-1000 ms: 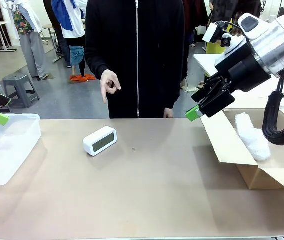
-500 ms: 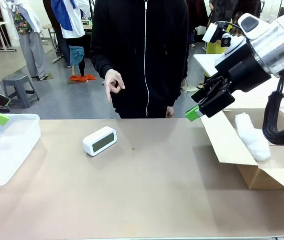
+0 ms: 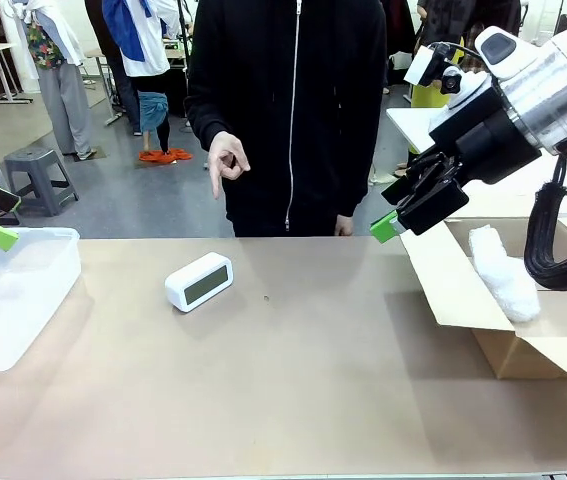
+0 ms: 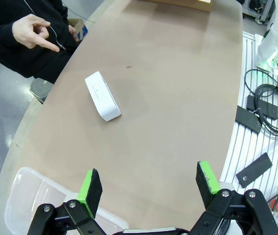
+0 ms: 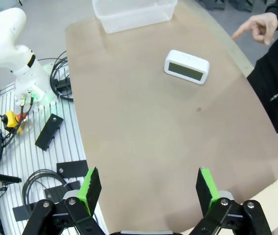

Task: Separate and place wrapped and unwrapped clocks.
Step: Pick up the Digital clock indicated by the person.

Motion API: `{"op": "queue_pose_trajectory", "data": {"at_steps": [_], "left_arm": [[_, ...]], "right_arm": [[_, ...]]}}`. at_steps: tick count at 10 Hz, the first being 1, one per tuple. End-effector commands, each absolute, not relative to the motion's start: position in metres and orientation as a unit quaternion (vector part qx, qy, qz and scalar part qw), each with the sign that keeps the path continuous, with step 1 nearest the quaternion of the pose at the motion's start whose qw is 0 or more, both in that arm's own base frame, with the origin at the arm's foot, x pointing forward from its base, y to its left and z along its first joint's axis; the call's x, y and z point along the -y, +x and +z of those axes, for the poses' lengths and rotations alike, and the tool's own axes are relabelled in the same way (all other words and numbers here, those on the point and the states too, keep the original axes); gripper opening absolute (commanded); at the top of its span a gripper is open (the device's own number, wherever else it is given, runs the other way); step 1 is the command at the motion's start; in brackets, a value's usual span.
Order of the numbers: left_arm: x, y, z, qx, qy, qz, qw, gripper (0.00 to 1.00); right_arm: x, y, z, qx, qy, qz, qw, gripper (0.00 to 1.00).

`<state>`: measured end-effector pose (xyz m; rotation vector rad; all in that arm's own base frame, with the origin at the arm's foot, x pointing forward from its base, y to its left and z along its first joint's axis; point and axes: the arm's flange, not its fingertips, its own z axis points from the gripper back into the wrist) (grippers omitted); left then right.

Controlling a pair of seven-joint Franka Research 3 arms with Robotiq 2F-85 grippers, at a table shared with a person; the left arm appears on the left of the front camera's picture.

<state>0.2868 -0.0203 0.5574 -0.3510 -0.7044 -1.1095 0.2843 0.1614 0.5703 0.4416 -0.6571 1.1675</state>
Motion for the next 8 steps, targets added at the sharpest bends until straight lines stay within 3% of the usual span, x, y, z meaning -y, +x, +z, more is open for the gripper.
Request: {"op": "queue_pose_trajectory", "data": {"at_steps": [1, 4, 8], "left_arm": [[0.019, 0.288, 0.557, 0.328, -0.171, -0.52, 0.77, 1.0], [0.02, 0.287, 0.557, 0.326, -0.162, -0.513, 0.777, 1.0], [0.117, 0.391, 0.575, 0.227, -0.113, -0.59, 0.766, 1.0]], "right_arm": [[-0.163, 0.286, 0.57, 0.304, 0.203, 0.539, 0.759, 1.0], [-0.163, 0.286, 0.57, 0.304, 0.203, 0.539, 0.759, 1.0], [-0.163, 0.286, 0.57, 0.304, 0.203, 0.539, 0.759, 1.0]]}}
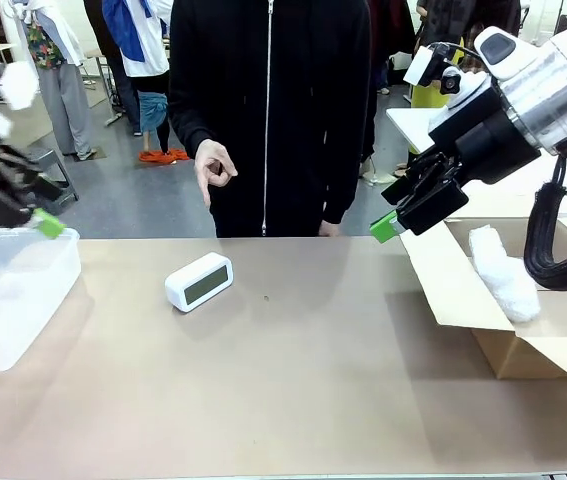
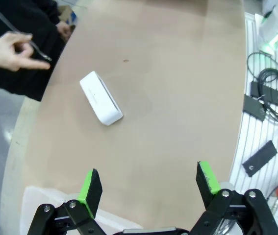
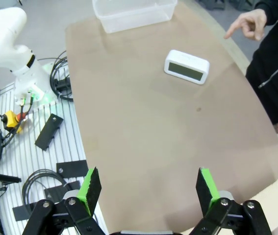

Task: Separate and place wrapped and unwrapped clocks.
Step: Pick up the Digital clock indicated by the person.

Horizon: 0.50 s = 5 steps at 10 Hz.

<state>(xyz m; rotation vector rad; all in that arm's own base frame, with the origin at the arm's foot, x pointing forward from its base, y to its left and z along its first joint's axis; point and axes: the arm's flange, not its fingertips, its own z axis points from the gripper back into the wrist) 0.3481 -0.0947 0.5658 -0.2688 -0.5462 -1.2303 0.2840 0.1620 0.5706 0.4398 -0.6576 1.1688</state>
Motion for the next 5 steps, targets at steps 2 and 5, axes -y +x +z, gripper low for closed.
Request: {"op": "queue_pose_trajectory", "data": {"at_steps": [2, 5], "left_arm": [[0.17, 0.432, 0.557, 0.186, -0.114, -0.586, 0.78, 1.0], [0.222, 0.475, 0.501, 0.142, -0.104, -0.551, 0.816, 1.0]], "right_arm": [[-0.163, 0.286, 0.57, 0.304, 0.203, 0.539, 0.759, 1.0], [-0.163, 0.286, 0.57, 0.304, 0.203, 0.539, 0.759, 1.0]]}}
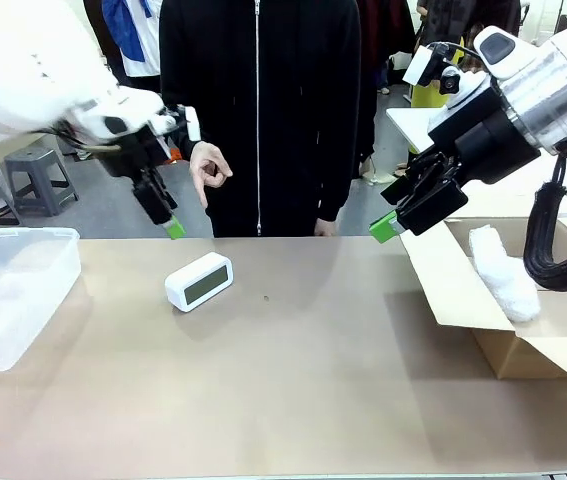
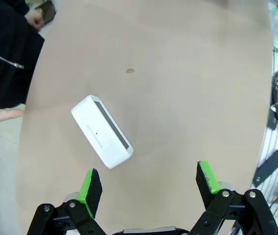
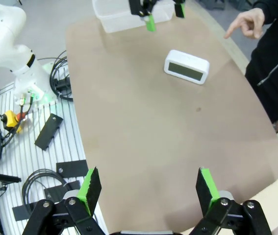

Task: Separate and place wrapped and unwrapped clocks.
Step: Pick up the Digital clock indicated by the person.

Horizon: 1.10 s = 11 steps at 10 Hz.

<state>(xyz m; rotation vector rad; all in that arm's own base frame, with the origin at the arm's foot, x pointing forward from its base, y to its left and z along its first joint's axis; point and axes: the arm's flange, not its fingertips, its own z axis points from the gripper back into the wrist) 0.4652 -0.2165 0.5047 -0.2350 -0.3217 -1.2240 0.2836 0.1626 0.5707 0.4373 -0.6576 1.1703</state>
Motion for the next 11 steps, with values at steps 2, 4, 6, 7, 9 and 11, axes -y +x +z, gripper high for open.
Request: {"op": "queue_pose_trajectory", "data": {"at_steps": [2, 4, 6, 7, 9, 11], "left_arm": [[0.224, 0.499, 0.471, 0.125, -0.092, -0.498, 0.853, 1.0], [0.222, 0.518, 0.441, 0.121, -0.091, -0.476, 0.866, 1.0], [0.217, 0.509, 0.442, 0.117, -0.105, -0.487, 0.859, 1.0], [0.217, 0.509, 0.442, 0.117, -0.105, -0.487, 0.859, 1.0], [0.217, 0.509, 0.442, 0.117, -0.105, -0.487, 0.859, 1.0], [0.229, 0.528, 0.425, 0.083, -0.124, -0.494, 0.857, 1.0]], "right_arm": [[-0.163, 0.286, 0.57, 0.304, 0.203, 0.539, 0.759, 1.0], [-0.163, 0.286, 0.57, 0.304, 0.203, 0.539, 0.759, 1.0], [-0.163, 0.286, 0.57, 0.304, 0.203, 0.539, 0.759, 1.0], [-0.163, 0.286, 0.57, 0.304, 0.203, 0.539, 0.759, 1.0], [-0.163, 0.286, 0.57, 0.304, 0.203, 0.539, 0.759, 1.0], [-0.163, 0.286, 0.57, 0.304, 0.203, 0.539, 0.759, 1.0]]}}
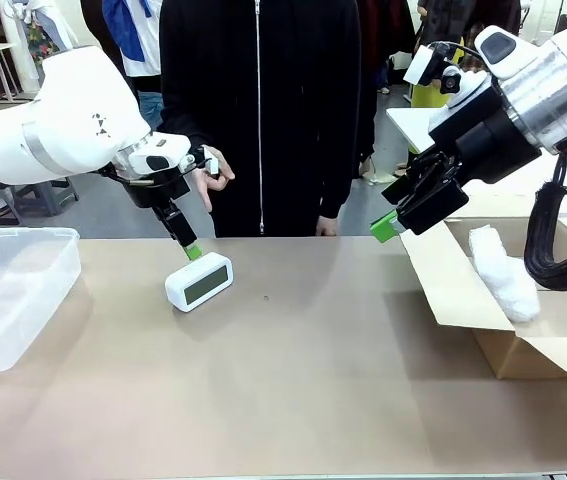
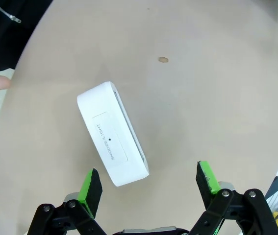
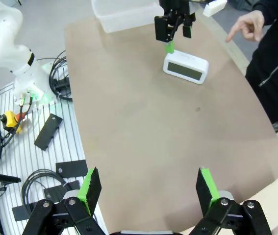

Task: Separate and place wrapped and unwrapped clocks.
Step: Pick up the Digital clock indicated by the person.

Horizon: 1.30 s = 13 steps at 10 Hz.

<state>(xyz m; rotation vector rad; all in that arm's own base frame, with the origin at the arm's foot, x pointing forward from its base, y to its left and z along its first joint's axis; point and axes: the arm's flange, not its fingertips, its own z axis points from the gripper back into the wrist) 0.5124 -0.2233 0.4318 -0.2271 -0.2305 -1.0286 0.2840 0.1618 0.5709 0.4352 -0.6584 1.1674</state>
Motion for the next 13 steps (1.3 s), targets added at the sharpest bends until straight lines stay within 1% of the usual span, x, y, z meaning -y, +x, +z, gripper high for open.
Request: {"op": "queue_pose_trajectory", "data": {"at_steps": [1, 6, 13], "left_arm": [[0.238, 0.543, 0.418, 0.081, -0.127, -0.477, 0.866, 1.0], [0.249, 0.561, 0.389, 0.058, -0.097, -0.426, 0.897, 1.0], [0.25, 0.586, 0.361, 0.024, -0.068, -0.414, 0.907, 1.0]], "right_arm": [[-0.163, 0.286, 0.57, 0.304, 0.203, 0.539, 0.759, 1.0], [-0.163, 0.286, 0.57, 0.304, 0.203, 0.539, 0.759, 1.0], [-0.163, 0.286, 0.57, 0.304, 0.203, 0.539, 0.759, 1.0]]}}
